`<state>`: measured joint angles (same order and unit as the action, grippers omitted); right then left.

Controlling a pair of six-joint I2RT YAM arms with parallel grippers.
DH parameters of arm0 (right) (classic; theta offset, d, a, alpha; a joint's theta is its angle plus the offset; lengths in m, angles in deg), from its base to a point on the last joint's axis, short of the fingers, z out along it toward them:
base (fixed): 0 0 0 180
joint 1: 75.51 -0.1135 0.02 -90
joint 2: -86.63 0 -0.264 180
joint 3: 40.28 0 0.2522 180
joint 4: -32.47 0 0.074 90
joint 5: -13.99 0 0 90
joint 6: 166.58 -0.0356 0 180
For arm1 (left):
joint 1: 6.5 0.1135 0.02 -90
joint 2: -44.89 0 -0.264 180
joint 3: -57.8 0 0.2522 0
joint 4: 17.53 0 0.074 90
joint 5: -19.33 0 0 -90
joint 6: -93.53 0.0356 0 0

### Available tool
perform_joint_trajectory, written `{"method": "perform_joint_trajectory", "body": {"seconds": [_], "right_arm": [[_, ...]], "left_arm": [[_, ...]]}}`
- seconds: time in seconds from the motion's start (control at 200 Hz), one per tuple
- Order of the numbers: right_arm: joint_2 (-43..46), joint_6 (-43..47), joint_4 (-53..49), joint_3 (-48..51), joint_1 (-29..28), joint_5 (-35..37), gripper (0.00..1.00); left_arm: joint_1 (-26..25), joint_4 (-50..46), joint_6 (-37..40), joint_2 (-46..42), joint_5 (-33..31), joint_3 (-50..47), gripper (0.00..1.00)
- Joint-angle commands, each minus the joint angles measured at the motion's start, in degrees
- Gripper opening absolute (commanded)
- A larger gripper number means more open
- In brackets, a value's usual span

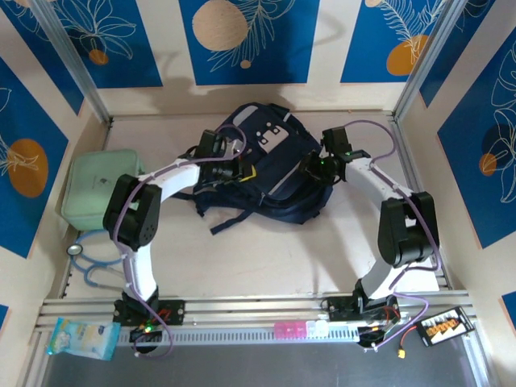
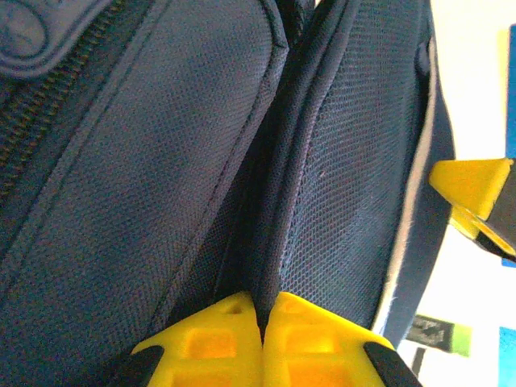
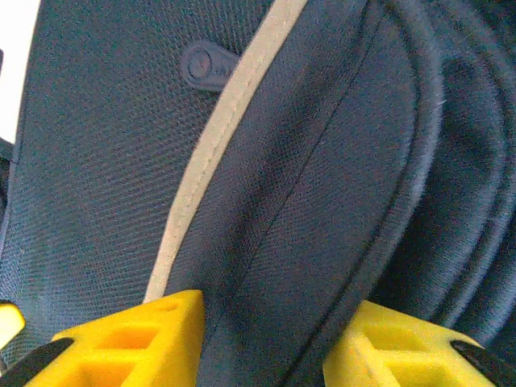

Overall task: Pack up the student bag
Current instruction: Rotate the student bag at the center of the table, then zip the student bag at the center of the table.

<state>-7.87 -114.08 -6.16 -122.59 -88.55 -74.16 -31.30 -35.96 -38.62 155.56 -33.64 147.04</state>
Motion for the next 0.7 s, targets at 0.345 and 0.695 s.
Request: {"method": "perform_joint_trajectory", "body": {"seconds": [0.345, 0.695], "right_arm": [[15.81, -4.43, -11.39, 2.81, -16.75, 13.77, 0.54], [7.49, -8.72, -8.46, 2.68, -29.35, 24.04, 0.37]], "left_arm": [[-3.36, 18.9, -24.81, -4.79, -1.39, -2.67, 0.0], [-4.02, 18.99, -25.52, -3.89, -2.06, -1.91, 0.0]]}}
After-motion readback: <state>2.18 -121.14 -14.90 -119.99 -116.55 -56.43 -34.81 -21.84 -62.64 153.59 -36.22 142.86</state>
